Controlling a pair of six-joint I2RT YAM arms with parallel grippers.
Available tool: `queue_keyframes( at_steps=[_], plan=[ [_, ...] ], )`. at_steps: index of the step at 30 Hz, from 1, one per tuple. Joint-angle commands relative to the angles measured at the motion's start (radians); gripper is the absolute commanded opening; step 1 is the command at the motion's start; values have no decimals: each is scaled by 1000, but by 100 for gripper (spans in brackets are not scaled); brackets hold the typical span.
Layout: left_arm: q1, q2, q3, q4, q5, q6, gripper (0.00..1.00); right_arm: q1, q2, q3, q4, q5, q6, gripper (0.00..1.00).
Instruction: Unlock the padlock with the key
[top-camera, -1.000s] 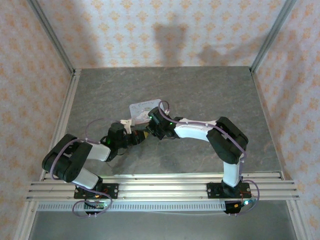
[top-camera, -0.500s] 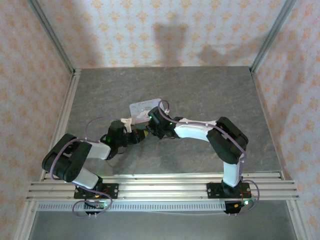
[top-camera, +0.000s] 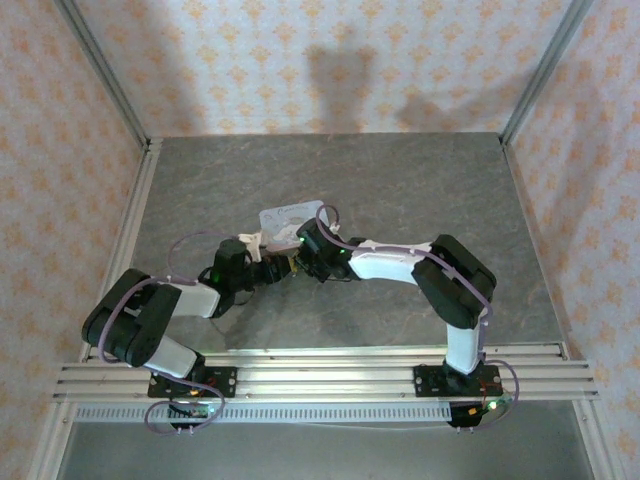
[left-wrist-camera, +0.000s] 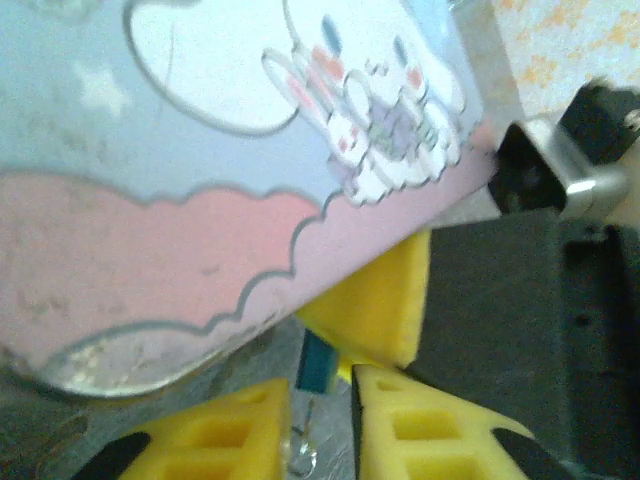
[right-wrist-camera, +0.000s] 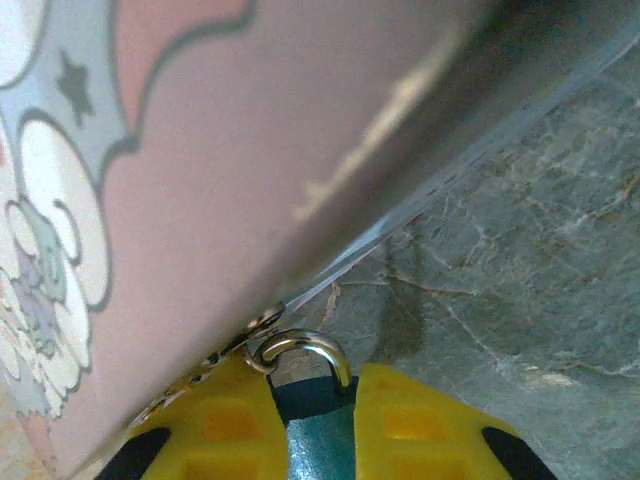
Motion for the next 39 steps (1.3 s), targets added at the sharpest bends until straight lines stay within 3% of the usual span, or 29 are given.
queue_keyframes(
  at_steps=[1,7,25,32,39],
  plan=[
    [8,-31,11,54,-22,18,28,-13,-52,-21,-4,5,13,0],
    [8,-35,-3,54,-12,18,32,-22,-48,-12,3,5,17,0],
    [-27,12,-24,90,11,21,30,-21,-25,-1,33,-22,31,0],
    [-38,58,-7,104,9,36,28,-22,-21,5,35,-35,34,0],
    [-44,73,3,107,12,45,20,-22,-19,7,35,-40,36,0]
  ],
)
